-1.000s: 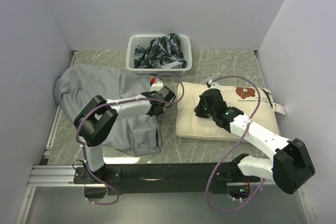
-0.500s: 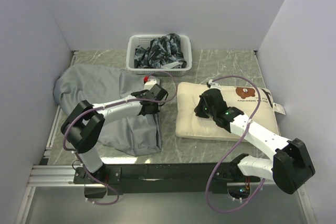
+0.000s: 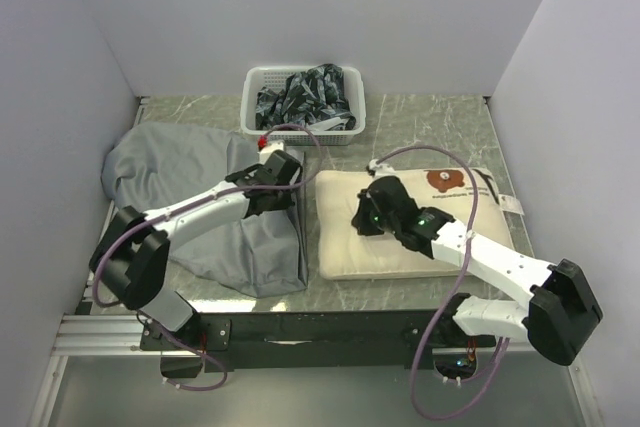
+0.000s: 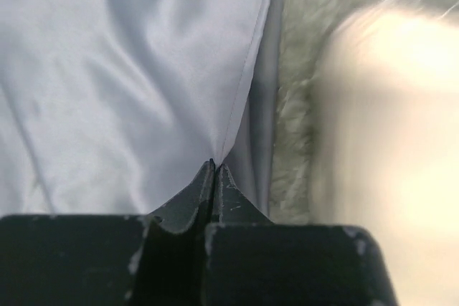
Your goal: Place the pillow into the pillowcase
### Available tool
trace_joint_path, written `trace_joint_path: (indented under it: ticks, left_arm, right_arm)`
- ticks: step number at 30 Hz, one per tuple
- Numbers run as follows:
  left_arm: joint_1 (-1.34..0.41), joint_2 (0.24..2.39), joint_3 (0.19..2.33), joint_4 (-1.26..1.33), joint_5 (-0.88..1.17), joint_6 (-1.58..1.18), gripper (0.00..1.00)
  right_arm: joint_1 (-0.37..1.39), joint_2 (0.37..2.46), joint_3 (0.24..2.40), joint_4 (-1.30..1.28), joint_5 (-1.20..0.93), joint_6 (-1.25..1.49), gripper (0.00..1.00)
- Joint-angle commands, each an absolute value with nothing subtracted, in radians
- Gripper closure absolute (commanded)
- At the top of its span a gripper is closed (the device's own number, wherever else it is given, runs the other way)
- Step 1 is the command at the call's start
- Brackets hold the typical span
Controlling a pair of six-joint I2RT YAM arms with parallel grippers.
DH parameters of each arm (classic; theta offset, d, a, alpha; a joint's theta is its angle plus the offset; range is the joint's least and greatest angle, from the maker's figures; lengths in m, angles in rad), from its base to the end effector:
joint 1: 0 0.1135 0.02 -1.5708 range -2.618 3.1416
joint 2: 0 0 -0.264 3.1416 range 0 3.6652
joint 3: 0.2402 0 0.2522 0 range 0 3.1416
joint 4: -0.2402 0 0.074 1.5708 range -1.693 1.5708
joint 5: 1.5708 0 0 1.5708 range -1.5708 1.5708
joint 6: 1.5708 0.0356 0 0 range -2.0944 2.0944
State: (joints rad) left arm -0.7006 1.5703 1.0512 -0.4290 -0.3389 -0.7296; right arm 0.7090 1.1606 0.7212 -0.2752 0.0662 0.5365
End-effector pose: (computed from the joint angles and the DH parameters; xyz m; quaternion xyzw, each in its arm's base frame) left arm 0.2561 -0.2005 0.2207 -0.0653 0.9374 -0.0768 0.3332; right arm 0.1872 0.1575 0.2339 -0.0646 0.9071 0.2176 0.3546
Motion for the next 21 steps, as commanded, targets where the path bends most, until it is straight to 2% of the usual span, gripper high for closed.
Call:
trace_joint_path:
  ticks: [1, 10, 21]
  left_arm:
    - [-0.669, 1.48, 1.081, -0.426, -0.29, -0.698, 0.99]
    - [-0.658, 1.424, 1.085, -0.445, -0.221, -0.64, 0.99]
    - [-0.658, 1.287, 1.06, -0.552, -0.121, -0.48, 0.99]
  right_arm:
    - [0.807, 1.157, 0.816, -0.275, 0.037, 0.522, 1.0]
    - [0.897, 1.323, 0.926, -0.248, -0.048, 0.476, 1.0]
    - [0.855, 1.477, 1.149, -0.35, 0.003, 0.347, 1.0]
